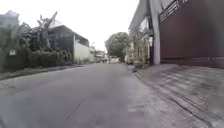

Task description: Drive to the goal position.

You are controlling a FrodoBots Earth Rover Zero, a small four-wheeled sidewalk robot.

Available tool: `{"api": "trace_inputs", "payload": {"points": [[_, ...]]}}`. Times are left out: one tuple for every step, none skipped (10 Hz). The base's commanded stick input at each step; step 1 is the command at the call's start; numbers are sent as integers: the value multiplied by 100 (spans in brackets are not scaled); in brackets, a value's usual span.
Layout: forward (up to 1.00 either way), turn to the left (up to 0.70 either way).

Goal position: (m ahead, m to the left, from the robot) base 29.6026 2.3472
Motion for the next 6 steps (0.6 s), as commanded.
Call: {"api": "trace_inputs", "payload": {"points": [[100,-34],[100,-22],[100,-3],[100,6],[100,6],[100,6]]}}
